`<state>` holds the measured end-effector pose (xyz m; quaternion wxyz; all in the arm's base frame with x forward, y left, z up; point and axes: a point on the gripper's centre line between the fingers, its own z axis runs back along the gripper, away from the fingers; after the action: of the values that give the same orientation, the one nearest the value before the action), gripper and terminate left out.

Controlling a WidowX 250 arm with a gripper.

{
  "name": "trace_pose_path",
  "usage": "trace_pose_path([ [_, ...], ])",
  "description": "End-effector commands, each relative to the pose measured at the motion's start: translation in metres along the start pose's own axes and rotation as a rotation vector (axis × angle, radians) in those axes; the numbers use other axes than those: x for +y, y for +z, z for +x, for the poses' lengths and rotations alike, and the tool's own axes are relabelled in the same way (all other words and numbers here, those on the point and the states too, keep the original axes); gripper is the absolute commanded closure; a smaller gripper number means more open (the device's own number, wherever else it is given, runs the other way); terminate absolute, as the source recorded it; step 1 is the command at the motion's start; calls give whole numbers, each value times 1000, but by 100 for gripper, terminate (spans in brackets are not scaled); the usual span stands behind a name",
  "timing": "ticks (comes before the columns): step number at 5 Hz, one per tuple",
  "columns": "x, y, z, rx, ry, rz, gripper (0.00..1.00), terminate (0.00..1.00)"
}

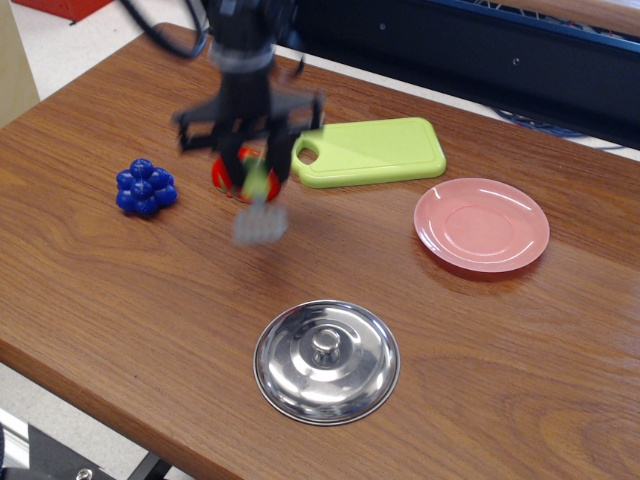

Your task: Put spatula on cutting board

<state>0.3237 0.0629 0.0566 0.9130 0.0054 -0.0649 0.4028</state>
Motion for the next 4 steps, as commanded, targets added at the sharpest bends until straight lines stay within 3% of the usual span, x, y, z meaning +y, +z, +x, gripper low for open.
trace_pose_path([
  [1,-28,22,42,-117,390,-71,100,0],
  [2,-35,13,50,-140,635,-28,100,0],
  [3,-42,7,53,-122,882,27,100,0],
  [4,-47,1,53,-84,1004,62,100,0],
])
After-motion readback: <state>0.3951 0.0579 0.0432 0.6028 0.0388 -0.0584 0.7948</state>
